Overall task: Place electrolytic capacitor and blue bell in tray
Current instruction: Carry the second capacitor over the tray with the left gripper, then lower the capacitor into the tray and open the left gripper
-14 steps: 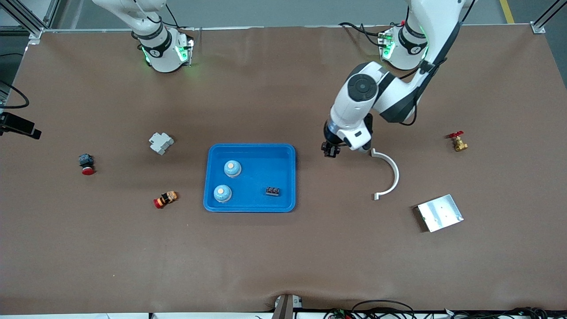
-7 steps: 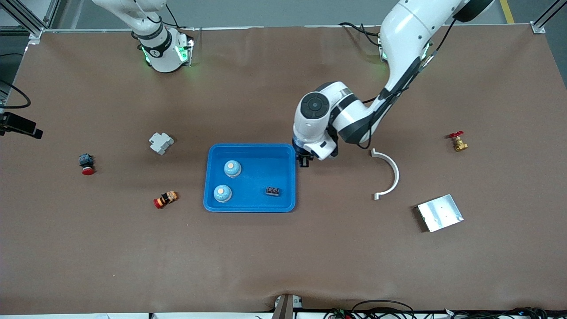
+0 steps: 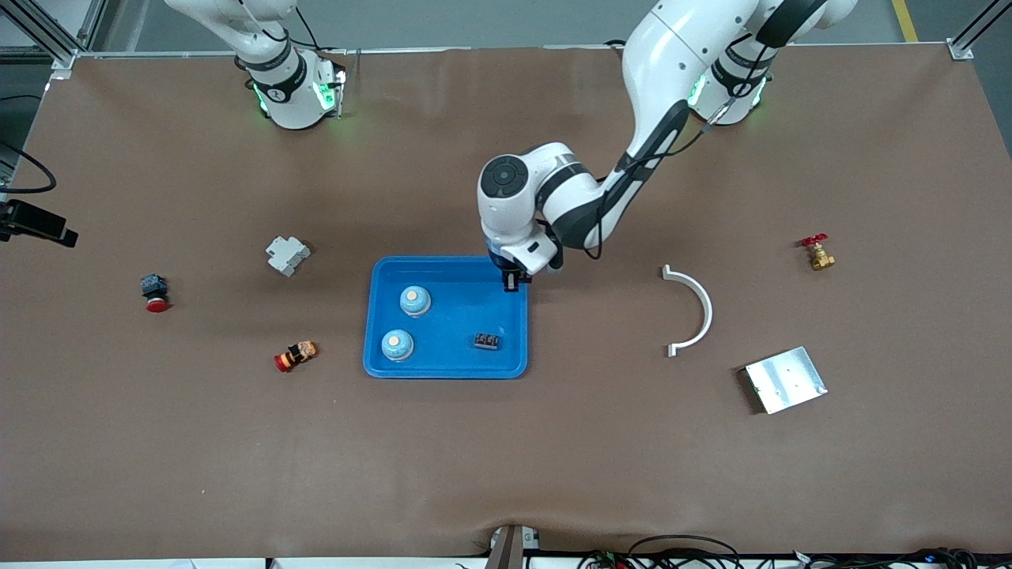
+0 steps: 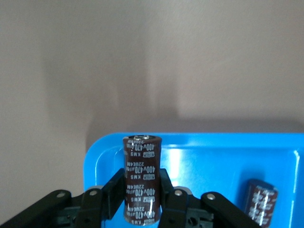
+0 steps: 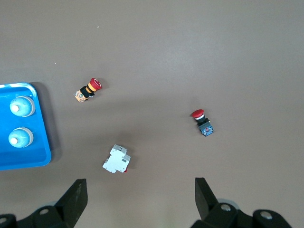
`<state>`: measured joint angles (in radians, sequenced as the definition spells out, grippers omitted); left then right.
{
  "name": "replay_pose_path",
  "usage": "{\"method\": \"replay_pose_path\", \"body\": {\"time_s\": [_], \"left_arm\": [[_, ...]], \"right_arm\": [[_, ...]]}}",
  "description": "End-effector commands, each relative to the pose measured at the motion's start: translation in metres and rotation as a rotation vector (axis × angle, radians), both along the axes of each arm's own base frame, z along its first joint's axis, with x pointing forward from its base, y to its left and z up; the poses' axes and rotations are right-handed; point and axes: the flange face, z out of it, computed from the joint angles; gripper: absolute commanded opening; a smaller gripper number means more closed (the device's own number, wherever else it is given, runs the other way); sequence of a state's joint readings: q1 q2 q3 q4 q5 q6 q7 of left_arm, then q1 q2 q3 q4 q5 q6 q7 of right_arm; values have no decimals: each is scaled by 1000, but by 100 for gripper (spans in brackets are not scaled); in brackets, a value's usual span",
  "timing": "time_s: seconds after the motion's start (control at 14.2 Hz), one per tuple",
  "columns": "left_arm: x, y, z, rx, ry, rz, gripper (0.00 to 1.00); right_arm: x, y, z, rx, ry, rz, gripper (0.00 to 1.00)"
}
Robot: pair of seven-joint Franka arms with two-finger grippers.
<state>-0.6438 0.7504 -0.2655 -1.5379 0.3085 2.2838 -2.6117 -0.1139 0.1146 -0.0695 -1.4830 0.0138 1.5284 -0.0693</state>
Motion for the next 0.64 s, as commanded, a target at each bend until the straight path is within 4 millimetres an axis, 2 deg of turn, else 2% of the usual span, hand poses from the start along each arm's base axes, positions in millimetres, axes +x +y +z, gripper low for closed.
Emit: {"method": "replay_pose_path", "body": {"time_s": [0.0,0.42,0.56], "left_arm": [[7,-14,-5,12,-37,22,0],[11,-28,-30,48,-80,3,0],[9,-29,-30,53,-87,-6,0]], "right_arm": [[-3,0,3,2,-1,7,100],[-3,2,3,11,-4,8,100],[-3,1,3,13,-3,6,100]]}}
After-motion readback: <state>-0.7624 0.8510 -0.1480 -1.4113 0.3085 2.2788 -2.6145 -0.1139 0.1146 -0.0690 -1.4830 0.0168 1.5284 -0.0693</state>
